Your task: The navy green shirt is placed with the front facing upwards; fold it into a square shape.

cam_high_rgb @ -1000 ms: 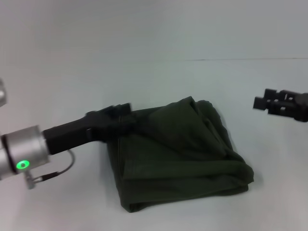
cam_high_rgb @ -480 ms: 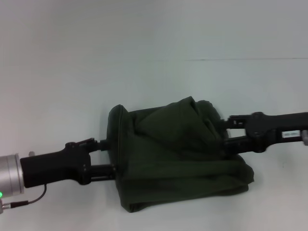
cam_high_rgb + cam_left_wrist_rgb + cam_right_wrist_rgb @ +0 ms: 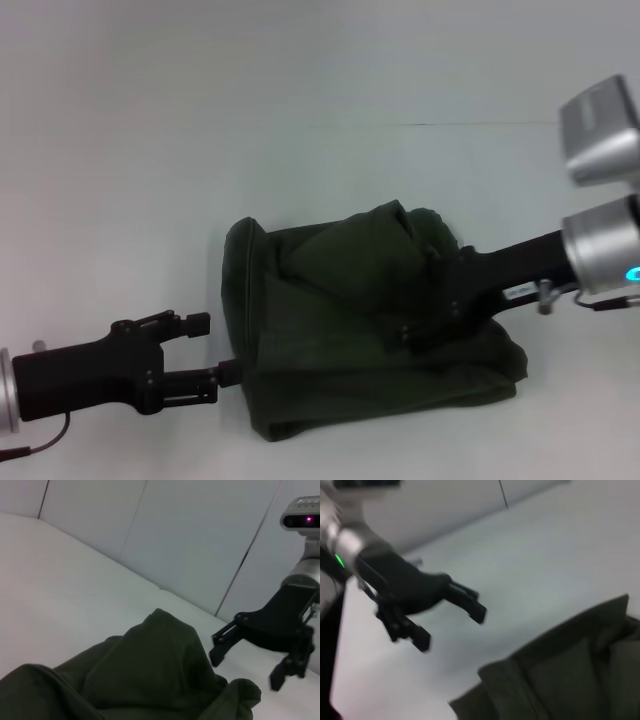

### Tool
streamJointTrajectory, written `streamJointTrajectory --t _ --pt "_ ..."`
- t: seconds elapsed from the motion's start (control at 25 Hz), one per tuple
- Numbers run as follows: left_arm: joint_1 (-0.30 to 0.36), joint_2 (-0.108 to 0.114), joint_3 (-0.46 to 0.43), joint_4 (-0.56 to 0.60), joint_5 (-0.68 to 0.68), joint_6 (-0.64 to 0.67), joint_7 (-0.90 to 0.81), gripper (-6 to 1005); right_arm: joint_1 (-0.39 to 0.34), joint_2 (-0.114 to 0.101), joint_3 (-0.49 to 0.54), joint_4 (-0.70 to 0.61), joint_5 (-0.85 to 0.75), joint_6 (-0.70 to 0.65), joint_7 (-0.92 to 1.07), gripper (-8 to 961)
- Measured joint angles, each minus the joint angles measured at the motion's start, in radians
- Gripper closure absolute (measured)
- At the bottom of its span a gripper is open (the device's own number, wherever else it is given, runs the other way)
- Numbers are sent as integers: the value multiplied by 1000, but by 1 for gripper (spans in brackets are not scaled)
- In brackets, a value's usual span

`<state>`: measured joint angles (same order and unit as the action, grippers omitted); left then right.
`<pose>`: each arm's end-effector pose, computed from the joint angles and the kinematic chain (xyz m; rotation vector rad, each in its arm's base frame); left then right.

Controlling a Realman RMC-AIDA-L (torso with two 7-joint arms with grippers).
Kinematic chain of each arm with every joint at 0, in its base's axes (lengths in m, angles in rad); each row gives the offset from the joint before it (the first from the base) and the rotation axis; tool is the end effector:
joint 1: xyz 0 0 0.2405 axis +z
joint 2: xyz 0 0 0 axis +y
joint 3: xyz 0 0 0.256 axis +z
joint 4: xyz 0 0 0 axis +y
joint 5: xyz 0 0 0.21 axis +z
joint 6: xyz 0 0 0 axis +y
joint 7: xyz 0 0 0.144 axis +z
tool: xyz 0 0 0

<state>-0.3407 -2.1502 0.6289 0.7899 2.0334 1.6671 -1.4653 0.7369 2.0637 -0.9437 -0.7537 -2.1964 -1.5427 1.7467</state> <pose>-0.2939 0.2731 0.0005 -2.6486 -0.8677 -0.7602 0.1986 0.3656 -0.0211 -3.0217 0.6502 0.2315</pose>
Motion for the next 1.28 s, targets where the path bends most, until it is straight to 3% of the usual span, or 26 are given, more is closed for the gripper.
streamJointTrajectory --t 0.12,0.36,0.84,1.28 --pt "4 -1 -8 0 0 9 0 76 19 21 -38 -12 -40 44 -3 58" --pt "6 -2 -50 -3 -10 37 0 76 40 32 -139 -11 -36 123 -7 59" --pt "8 -2 -77 -9 -13 42 2 77 56 33 -260 -4 34 173 -38 59" --pt "4 -1 -98 -17 -13 37 2 77 65 36 -368 -3 49 243 -46 146"
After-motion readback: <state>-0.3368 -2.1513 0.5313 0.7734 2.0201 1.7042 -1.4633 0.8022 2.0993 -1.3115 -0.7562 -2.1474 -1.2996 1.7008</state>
